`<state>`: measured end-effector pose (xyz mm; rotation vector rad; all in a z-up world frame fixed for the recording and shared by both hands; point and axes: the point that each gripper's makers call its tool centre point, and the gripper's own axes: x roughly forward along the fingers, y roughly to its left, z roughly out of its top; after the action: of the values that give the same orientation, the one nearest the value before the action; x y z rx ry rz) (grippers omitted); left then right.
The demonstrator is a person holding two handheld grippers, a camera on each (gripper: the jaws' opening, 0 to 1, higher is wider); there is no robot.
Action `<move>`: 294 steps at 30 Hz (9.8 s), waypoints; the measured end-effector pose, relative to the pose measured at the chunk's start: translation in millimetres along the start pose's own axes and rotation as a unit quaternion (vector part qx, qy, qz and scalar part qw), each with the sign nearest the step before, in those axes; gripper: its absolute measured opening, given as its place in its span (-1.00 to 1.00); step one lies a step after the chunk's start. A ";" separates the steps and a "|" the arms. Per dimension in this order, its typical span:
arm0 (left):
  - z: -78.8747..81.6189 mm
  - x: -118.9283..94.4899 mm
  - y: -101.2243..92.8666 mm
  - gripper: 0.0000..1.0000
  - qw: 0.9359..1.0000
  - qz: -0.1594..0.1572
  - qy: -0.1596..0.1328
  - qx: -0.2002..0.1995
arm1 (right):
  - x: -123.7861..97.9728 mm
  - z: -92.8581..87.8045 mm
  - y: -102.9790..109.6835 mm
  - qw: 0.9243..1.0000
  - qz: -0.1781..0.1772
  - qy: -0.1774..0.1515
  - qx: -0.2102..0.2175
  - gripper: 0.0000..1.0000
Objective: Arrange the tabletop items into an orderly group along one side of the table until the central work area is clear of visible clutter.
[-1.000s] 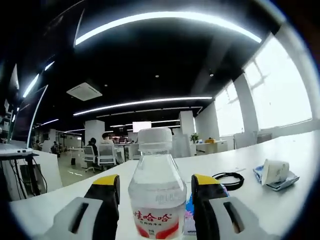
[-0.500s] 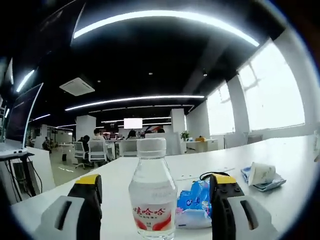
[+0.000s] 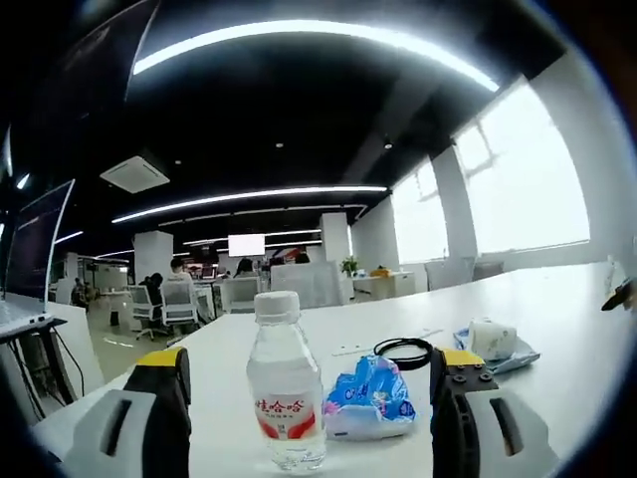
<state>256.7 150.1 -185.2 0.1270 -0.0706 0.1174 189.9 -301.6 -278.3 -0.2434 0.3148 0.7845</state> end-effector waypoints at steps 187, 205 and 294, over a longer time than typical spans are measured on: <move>-95.6 33.2 -88.8 -0.28 0.974 -0.072 0.173 -0.127 | 349.5 169.0 53.1 0.950 0.221 0.068 -0.209 -0.41; -101.8 34.8 -89.1 -0.30 0.974 -0.064 0.180 -0.124 | 370.6 154.8 60.2 0.947 0.229 0.092 -0.205 -0.54; -26.2 11.9 -87.9 -1.00 0.988 -0.118 0.096 -0.039 | 260.5 204.7 57.1 0.975 0.163 -0.003 -0.152 -1.00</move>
<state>280.8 68.3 -220.9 0.0448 0.1312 -0.1107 360.0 -25.6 -189.6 -0.4852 0.2294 1.1598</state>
